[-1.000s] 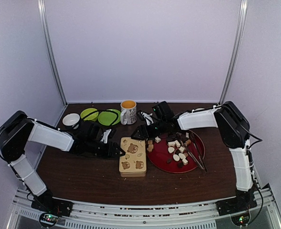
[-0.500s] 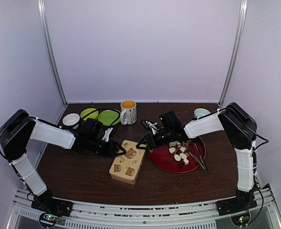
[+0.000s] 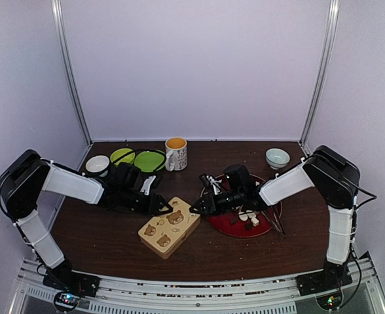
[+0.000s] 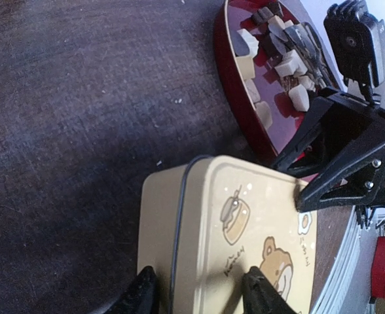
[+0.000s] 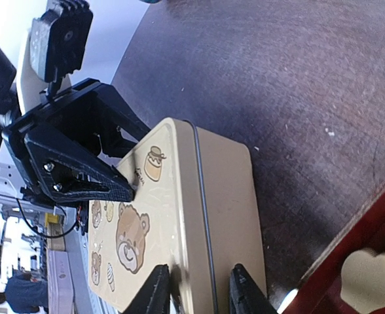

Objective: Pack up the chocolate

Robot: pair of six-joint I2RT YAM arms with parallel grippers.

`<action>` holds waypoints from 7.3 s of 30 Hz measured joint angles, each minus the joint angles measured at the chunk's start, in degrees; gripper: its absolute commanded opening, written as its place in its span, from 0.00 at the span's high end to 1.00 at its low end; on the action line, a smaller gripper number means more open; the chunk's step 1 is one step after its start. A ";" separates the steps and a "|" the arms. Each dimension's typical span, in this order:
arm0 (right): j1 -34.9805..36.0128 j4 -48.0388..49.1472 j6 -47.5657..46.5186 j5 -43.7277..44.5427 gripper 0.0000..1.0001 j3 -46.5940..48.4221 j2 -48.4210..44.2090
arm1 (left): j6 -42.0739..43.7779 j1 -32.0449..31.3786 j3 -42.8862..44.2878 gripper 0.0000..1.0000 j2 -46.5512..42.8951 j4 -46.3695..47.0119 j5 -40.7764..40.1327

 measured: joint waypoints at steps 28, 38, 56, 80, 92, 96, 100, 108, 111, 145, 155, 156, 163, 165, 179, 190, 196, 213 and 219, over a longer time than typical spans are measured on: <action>10.56 -16.61 0.11 18.78 0.74 -3.93 -13.94 | 6.29 -0.96 1.51 0.42 -2.95 -6.49 -6.03; 10.58 -16.92 -2.32 21.31 1.00 5.95 -13.73 | 5.07 -0.94 -1.18 1.00 -25.22 -17.22 -14.93; 10.60 -12.37 -1.05 21.31 1.00 13.29 -1.36 | -4.02 -0.94 -19.98 1.00 -39.41 -14.95 -14.27; 10.51 -10.64 -1.42 23.08 1.00 3.65 -10.93 | -6.95 -0.94 -27.26 1.00 -38.03 -4.44 -14.23; 15.30 -5.11 -0.98 23.50 1.00 -5.29 -9.25 | -6.49 -1.03 -24.92 1.00 -43.74 -9.77 -11.30; 15.04 0.09 1.03 23.52 1.00 -5.81 -7.87 | -5.27 -3.08 -21.09 1.00 -46.45 -14.82 -8.11; 15.04 0.70 1.36 23.78 1.00 -6.27 -8.02 | -5.42 -6.40 -21.33 1.00 -48.74 -17.16 -6.38; 15.04 -2.60 -0.07 24.83 1.00 -6.73 -10.25 | -8.44 -8.33 -31.89 1.00 -44.06 -5.62 -3.74; 15.04 -4.17 -1.20 25.53 1.00 -7.26 -11.87 | -8.50 -8.33 -31.54 1.00 -40.41 -0.63 -3.34; -13.22 -13.46 -29.57 77.11 0.00 -37.07 -77.77 | 7.87 13.70 -10.40 0.02 -41.44 -15.85 -43.69; -19.23 1.51 -38.32 77.75 0.00 -44.89 -71.93 | 12.15 14.47 -7.96 0.02 -37.00 -13.90 -51.74; -19.89 2.84 -39.01 76.87 0.00 -44.89 -70.29 | 13.38 14.47 -7.96 0.02 -37.05 -13.09 -52.98; -30.99 11.47 -38.75 65.79 0.00 -44.98 -59.10 | 26.03 14.75 -13.68 0.02 -37.35 3.72 -65.42; -33.48 15.69 -38.05 62.64 0.00 -44.98 -55.30 | 29.14 15.58 -14.95 0.02 -36.48 7.50 -66.84; -40.68 34.75 -36.83 48.35 0.00 -44.13 -37.22 | 34.99 30.84 -21.75 0.02 -25.62 30.23 -56.59; -40.70 36.20 -36.79 46.77 0.00 -43.89 -37.16 | 34.75 37.05 -24.04 0.04 -16.39 41.88 -42.56; -40.70 36.22 -36.79 46.75 0.00 -43.89 -37.16 | 34.77 37.22 -24.48 0.02 -16.13 44.81 -38.99; -40.70 36.20 -36.81 46.73 0.00 -43.89 -37.16 | 34.77 37.22 -24.59 0.02 -16.13 46.34 -37.68; -40.70 36.20 -36.81 46.71 0.00 -43.89 -37.16 | 34.77 37.22 -24.59 0.02 -16.13 46.34 -37.64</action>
